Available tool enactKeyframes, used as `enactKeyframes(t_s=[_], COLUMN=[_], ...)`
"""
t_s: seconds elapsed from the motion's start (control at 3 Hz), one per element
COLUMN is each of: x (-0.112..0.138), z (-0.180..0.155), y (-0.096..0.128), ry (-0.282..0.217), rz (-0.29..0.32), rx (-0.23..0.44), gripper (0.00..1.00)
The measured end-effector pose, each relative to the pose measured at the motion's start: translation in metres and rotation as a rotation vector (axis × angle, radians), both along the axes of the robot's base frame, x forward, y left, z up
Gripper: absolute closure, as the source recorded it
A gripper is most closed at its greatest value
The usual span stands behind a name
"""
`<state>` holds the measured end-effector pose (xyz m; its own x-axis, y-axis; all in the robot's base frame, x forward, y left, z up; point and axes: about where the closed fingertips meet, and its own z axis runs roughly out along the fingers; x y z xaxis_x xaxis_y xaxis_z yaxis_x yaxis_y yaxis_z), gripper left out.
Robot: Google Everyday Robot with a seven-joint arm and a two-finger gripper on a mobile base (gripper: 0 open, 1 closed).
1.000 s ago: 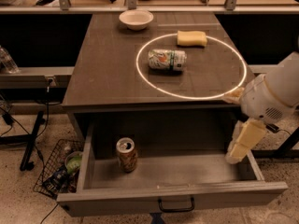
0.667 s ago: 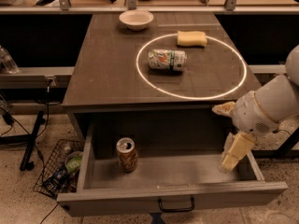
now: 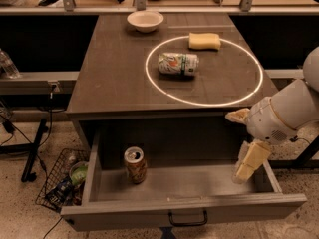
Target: Pick orange can from top drawer and place on counter
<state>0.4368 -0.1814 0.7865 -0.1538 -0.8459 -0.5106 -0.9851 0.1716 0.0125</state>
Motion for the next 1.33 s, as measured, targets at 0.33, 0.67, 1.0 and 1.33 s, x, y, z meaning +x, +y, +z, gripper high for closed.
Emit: enactKeyframes(t_s=[0.33,0.67,1.0,1.33], x=[0.005,0.019,0.028,0.026], z=[-0.017,-0.044,-0.071,-0.094], y=[0.022,0.062,0.089,0.112], ry=[-0.001,0.005,0.036,0.073], rz=[-0.01,-0.013,-0.008,0.006], rx=[0.059,0.161,0.228,0.307], gripper=[0.0,0.0,0.0,0.0])
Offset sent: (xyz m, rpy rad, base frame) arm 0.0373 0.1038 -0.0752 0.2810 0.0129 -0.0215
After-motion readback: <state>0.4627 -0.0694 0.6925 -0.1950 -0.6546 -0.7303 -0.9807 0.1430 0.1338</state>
